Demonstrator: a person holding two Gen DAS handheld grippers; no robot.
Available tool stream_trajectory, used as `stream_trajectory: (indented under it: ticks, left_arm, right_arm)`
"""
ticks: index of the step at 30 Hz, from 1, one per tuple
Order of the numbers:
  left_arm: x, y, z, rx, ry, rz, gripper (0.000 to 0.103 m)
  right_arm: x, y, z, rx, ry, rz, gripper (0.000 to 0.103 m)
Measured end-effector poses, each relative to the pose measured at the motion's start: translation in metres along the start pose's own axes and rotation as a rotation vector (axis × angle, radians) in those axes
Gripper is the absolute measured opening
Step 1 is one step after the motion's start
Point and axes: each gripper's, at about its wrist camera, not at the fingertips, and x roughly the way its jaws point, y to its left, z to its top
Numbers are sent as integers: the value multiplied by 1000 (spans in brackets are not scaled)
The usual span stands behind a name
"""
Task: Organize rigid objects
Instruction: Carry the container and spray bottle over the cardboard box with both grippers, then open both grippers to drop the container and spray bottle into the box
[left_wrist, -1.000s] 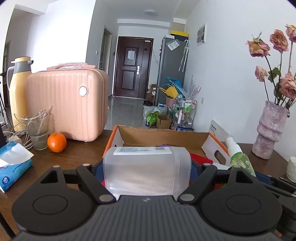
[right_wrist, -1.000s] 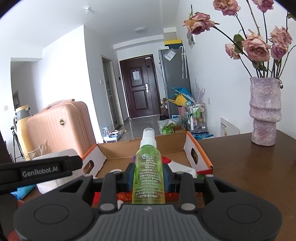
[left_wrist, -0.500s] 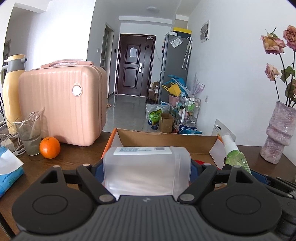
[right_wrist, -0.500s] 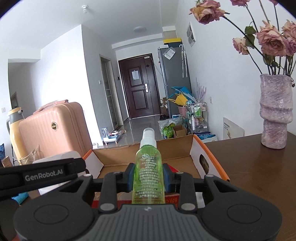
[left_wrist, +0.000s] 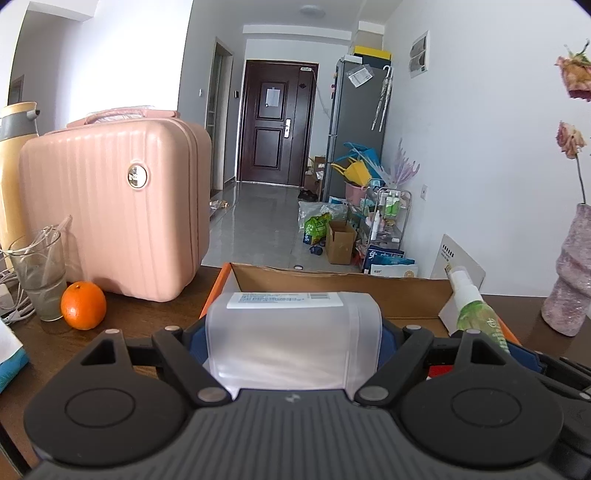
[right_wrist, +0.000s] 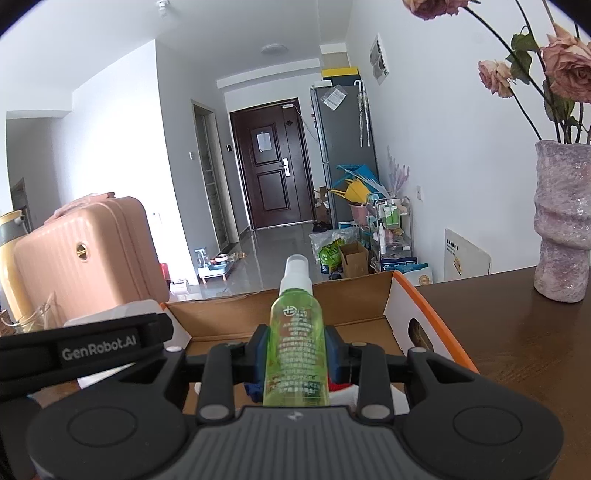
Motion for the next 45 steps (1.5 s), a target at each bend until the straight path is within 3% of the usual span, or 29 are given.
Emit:
stream_trajectory:
  ticks: [20, 22, 24, 26, 27, 31, 45]
  left_arm:
    - [42, 4, 4, 18, 26, 44, 83]
    - [38, 7, 6, -1, 19, 29, 92]
    - [33, 10, 7, -14, 0, 39, 103]
    - [29, 11, 8, -10, -17, 44, 103]
    - [29, 11, 9, -12, -14, 39, 103]
    - [31, 17, 10, -42, 13, 28, 103]
    - [23, 18, 11, -29, 11, 48, 103]
  right_arm:
    - [33, 10, -4, -38, 57, -67, 31]
    - [33, 8, -3, -34, 69, -76, 32]
    - [29, 8, -1, -34, 68, -79, 49]
    - [24, 8, 0, -26, 46, -83, 87]
    - [20, 9, 0, -26, 26, -93, 92]
    - [16, 11, 1, -47, 16, -107, 102]
    - [12, 8, 4, -55, 12, -91, 103]
